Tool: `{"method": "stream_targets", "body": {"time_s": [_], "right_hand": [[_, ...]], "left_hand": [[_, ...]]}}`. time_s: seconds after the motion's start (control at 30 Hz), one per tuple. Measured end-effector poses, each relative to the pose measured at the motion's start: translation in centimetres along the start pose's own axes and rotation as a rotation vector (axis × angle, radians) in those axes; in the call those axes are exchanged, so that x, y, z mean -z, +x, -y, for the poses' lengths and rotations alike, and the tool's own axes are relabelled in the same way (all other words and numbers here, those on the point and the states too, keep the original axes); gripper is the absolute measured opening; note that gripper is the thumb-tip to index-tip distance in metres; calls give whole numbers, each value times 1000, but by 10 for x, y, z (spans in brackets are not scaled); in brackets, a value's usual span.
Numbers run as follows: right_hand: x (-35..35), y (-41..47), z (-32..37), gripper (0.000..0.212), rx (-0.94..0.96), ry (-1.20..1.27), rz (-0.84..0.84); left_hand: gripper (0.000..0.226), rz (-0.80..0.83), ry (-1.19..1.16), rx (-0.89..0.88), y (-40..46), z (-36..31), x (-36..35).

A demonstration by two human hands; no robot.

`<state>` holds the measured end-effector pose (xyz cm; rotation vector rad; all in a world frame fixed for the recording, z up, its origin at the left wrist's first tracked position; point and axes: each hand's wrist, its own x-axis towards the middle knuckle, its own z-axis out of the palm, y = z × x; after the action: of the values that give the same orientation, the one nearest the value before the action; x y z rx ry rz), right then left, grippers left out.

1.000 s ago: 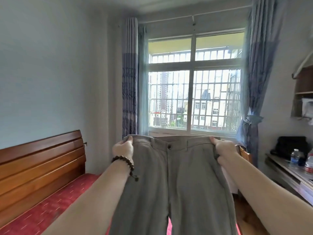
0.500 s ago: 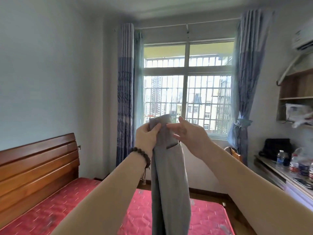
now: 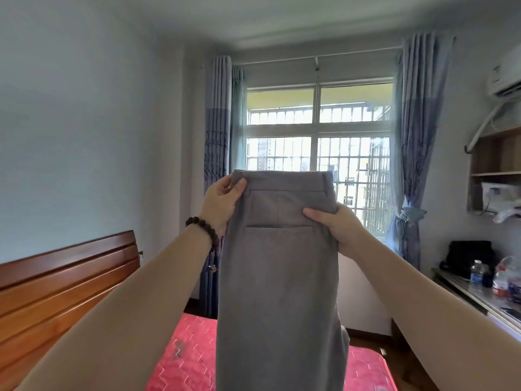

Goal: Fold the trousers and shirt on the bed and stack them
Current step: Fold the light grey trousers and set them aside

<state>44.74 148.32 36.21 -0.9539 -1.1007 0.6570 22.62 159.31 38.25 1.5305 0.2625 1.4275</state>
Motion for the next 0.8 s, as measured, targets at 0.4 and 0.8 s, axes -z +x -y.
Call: {"method": "stream_targets", "body": {"time_s": [0.4, 0.8], "right_hand": [[6, -44, 11, 54, -154, -189, 131], [5, -122, 12, 18, 139, -89, -234]], "left_hand": [[3, -32, -92, 180, -47, 0, 20], [10, 110, -28, 207, -113, 1, 27]]}}
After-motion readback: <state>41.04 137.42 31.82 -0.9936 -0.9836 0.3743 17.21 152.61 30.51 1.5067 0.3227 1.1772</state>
